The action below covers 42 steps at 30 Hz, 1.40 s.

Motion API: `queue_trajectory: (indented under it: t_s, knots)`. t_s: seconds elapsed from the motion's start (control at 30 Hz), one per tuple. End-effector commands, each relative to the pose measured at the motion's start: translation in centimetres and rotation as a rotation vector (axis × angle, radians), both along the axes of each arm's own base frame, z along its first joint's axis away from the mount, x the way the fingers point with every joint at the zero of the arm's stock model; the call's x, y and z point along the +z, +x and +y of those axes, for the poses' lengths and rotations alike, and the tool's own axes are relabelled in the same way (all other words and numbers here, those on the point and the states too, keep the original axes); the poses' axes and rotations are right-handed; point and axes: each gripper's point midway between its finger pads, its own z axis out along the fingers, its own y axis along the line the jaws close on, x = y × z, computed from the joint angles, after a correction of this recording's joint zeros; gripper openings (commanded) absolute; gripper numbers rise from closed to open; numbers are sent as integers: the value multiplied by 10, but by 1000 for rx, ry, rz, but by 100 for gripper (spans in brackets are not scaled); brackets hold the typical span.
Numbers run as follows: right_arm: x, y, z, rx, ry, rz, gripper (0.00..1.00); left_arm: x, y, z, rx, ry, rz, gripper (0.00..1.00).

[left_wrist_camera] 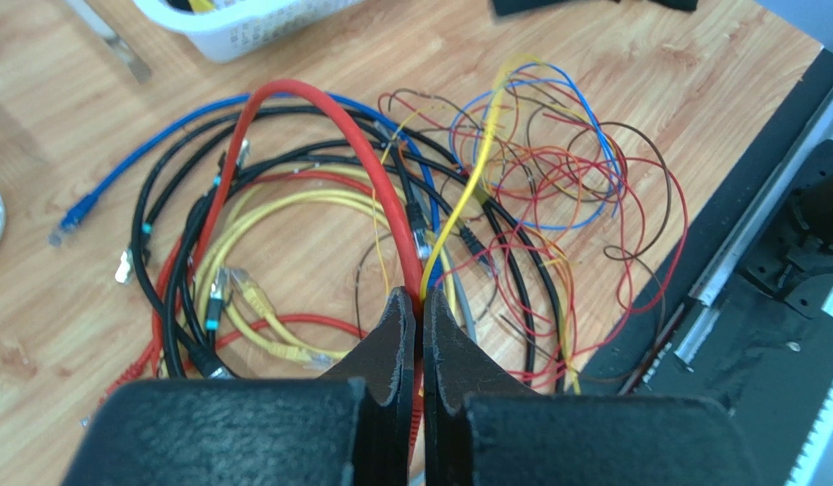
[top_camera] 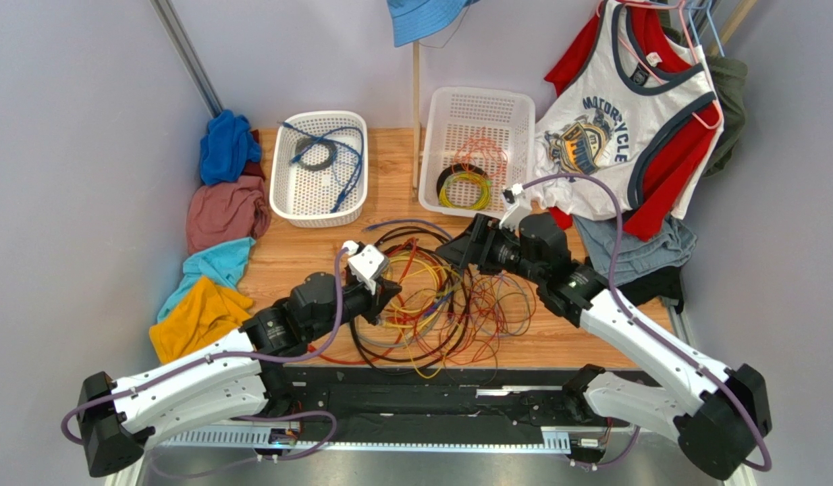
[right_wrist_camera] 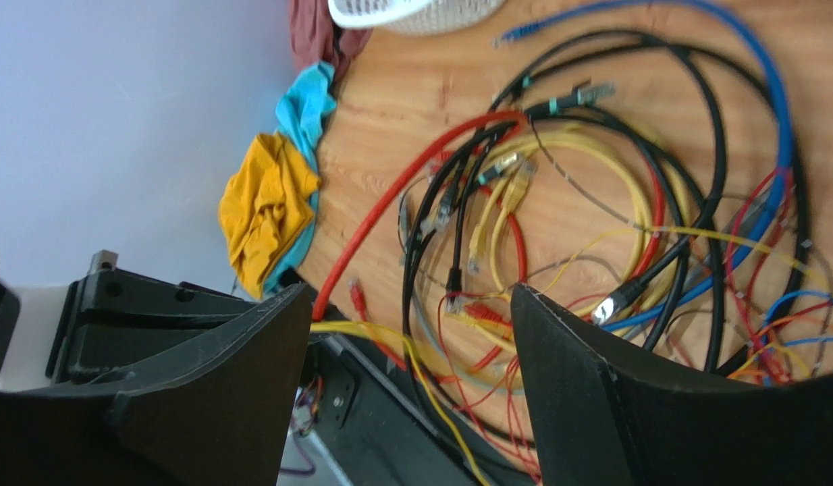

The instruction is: Untangle the cables

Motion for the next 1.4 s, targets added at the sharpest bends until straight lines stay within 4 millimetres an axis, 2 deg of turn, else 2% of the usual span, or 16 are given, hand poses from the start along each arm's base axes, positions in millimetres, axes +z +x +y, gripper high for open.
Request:
queue_trajectory:
  t_s: [0.0,0.03,0.33,0.37,0.43,0.6,0.9,0.97,1.03,1.07,1.1,1.17,1.2,1.27,1.33,1.37]
  knots:
    - [15,-10,19,142,151,95,77,30,11,1,51,-68,-175,0]
    - [8,-7,20,146,157,124,77,32,11,1,52,-80,-188,0]
    - [4,6,41,211,241,188,78,26,1,-8,12,-77,-205,0]
    - [-6,10,47,221,236,223,78,25,1,-9,11,-75,-206,0]
    - [-6,13,57,260,254,250,78,25,-1,-10,4,-73,-211,0]
    - [-25,24,73,274,261,300,78,24,-3,-12,-1,-69,-210,0]
    - [-6,37,82,266,300,235,76,19,-6,-15,-14,-66,-197,0]
    - [-10,36,88,289,296,252,71,17,-7,-16,-18,-65,-191,0]
    - [-11,36,93,307,295,257,58,16,-8,-17,-22,-69,-189,0]
    - [-17,37,96,308,291,270,48,17,-8,-17,-20,-71,-192,0]
    - [-19,38,97,313,290,276,28,18,-8,-18,-21,-75,-191,0]
    - [-22,37,98,321,288,283,17,16,-9,-18,-22,-75,-187,0]
    - [-19,38,97,319,288,272,5,17,-9,-18,-21,-82,-183,0]
    - [-17,39,93,297,266,249,0,12,-8,-15,9,-75,-156,0]
    - [7,42,87,277,243,148,0,11,-2,-9,82,-83,-106,7]
    - [9,41,83,267,215,149,0,-1,-1,-4,108,-39,-70,13]
